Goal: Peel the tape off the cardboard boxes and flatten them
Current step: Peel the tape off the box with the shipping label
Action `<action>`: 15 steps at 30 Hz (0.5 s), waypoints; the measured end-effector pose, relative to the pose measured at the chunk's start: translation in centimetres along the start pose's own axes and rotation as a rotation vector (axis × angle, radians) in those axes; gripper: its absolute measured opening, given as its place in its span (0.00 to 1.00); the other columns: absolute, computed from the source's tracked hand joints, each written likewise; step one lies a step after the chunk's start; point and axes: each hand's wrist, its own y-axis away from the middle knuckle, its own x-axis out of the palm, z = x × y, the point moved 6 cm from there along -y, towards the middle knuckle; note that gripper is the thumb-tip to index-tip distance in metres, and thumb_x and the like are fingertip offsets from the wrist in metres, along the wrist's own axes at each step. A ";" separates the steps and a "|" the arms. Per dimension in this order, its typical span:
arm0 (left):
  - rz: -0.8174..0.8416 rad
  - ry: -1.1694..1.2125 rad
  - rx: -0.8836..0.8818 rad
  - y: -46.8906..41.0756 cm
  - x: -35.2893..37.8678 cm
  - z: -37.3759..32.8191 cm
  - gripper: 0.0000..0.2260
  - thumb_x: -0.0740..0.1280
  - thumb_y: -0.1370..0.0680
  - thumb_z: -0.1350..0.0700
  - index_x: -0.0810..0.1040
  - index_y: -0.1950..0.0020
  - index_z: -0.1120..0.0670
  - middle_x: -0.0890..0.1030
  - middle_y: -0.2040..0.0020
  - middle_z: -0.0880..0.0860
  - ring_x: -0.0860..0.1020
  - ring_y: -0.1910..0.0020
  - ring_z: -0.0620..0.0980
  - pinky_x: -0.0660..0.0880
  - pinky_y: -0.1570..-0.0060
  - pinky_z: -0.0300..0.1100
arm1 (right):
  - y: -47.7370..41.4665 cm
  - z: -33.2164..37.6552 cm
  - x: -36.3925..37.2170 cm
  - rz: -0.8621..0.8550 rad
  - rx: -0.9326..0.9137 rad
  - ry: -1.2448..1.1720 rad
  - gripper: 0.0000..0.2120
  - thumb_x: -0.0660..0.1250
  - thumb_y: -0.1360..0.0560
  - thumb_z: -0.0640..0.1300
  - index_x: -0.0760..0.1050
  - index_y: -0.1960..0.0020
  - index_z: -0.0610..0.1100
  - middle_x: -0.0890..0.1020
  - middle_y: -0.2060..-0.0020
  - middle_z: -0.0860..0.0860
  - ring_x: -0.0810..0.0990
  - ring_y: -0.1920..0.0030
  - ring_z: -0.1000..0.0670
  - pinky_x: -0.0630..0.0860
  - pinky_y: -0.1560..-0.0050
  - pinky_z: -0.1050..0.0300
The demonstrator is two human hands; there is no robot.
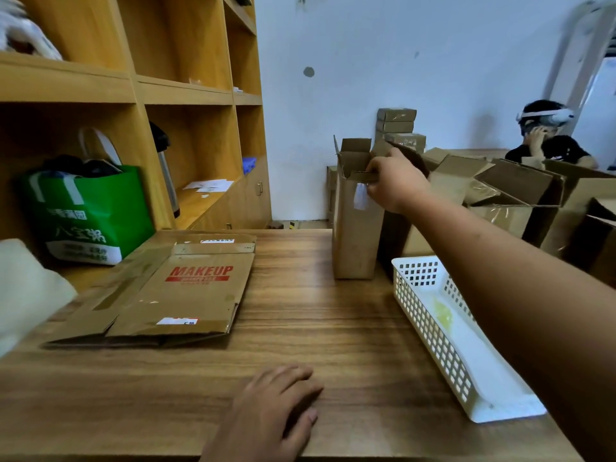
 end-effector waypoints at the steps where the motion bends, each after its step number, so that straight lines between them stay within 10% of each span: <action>1: -0.002 0.014 0.002 0.1 0.0 0.0 0.17 0.66 0.26 0.38 0.77 0.38 0.37 0.76 0.36 0.33 0.73 0.36 0.33 0.66 0.36 0.33 | 0.1 0.1 -0.1 -0.017 -0.012 0.001 0.15 0.65 0.21 0.43 0.77 0.34 0.46 0.71 0.37 0.44 0.77 0.43 0.40 0.75 0.46 0.50; 15: 0.080 -0.002 -0.098 0.0 -0.5 -0.5 0.25 0.49 0.24 0.32 0.65 0.28 0.31 0.62 0.29 0.26 0.54 0.28 0.27 0.54 0.26 0.36 | 4.4 1.4 -4.1 -0.280 -0.037 -0.234 0.13 0.64 0.19 0.37 0.83 0.39 0.45 0.75 0.42 0.42 0.75 0.40 0.41 0.72 0.39 0.50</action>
